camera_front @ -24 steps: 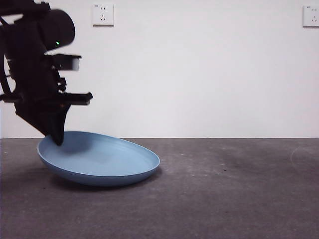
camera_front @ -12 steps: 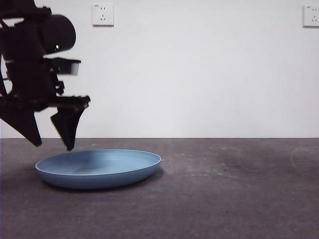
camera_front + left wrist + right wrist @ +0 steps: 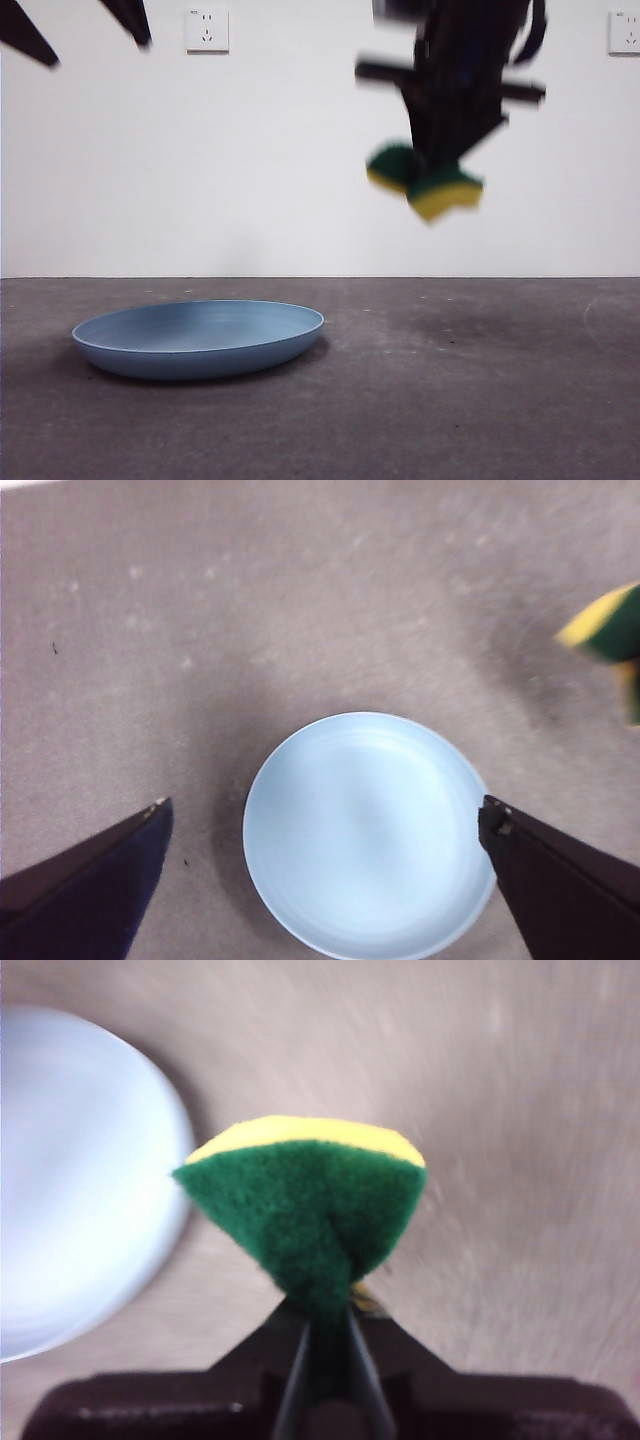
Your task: Pick up the plate,pick up the cloth,clean the plate with the cloth
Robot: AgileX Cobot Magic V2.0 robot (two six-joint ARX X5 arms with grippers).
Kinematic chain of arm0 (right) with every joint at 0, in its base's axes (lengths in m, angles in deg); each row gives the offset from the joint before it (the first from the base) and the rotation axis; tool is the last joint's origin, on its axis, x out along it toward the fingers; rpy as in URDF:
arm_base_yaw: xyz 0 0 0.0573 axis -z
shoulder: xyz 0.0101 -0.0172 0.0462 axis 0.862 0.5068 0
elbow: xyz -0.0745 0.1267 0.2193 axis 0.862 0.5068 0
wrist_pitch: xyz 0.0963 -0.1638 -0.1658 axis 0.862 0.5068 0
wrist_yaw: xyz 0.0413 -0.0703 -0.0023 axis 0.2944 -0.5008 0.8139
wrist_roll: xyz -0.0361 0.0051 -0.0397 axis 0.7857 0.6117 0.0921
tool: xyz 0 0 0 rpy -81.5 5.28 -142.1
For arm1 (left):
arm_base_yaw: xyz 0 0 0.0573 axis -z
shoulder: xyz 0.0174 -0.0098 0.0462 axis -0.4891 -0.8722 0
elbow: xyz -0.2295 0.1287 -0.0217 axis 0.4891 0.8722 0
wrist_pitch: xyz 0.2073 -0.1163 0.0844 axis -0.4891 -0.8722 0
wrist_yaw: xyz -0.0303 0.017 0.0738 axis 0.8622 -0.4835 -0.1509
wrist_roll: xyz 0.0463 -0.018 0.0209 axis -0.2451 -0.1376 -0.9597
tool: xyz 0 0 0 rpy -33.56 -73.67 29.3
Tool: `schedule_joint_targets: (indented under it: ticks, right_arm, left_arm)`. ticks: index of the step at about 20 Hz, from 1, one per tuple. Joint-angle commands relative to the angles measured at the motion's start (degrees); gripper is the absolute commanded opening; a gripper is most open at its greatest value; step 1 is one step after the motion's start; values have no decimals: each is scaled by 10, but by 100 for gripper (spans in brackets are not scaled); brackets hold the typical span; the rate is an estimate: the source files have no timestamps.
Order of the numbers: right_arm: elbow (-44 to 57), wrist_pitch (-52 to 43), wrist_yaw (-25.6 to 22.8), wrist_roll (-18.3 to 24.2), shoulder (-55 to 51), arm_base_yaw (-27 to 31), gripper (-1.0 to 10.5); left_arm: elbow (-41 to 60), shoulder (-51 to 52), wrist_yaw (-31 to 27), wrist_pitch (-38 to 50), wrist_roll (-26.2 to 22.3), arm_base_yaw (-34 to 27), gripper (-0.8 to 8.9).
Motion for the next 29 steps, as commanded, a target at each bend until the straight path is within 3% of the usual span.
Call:
schedule_joint_targets:
  ticks: [1, 3, 6, 11, 13, 21, 22, 23, 24, 25, 26, 29]
  right_arm:
    - [4, -1, 1, -27, 58, 14, -17]
    - [4, 1, 25, -27, 99, 24, -11]
    - [4, 1, 98, -27, 139, 36, 116]
    - [4, 0, 102, -27, 153, 36, 461]
    - [4, 3, 102, -27, 153, 36, 543]
    - [4, 27, 102, -26, 109, 36, 531]
    - [4, 31, 102, -26, 92, 35, 503]
    - [4, 40, 102, -24, 74, 35, 402]
    - [4, 52, 102, -12, 50, 35, 222]
    - [4, 64, 102, 0, 26, 34, 57]
    - [4, 74, 102, 9, 3, 34, -17]
    - [4, 82, 102, 10, -74, 34, -9]
  left_arm:
    - [1, 39, 0, -25, 16, 11, 565]
    - [1, 63, 0, -46, 24, 18, 565]
    - [1, 77, 0, -67, 24, 26, 565]
    - [1, 77, 0, -79, 24, 31, 565]
    - [1, 77, 0, -79, 24, 31, 565]
    - [1, 75, -4, -63, 24, 30, 565]
    - [1, 73, -4, -59, 23, 30, 559]
    - [1, 69, -4, -55, 23, 30, 525]
    - [1, 65, -4, -54, 13, 30, 404]
    - [1, 59, -3, -54, -8, 30, 209]
    - [1, 53, -4, -55, -24, 30, -5]
    - [1, 36, -6, -55, -36, 30, -8]
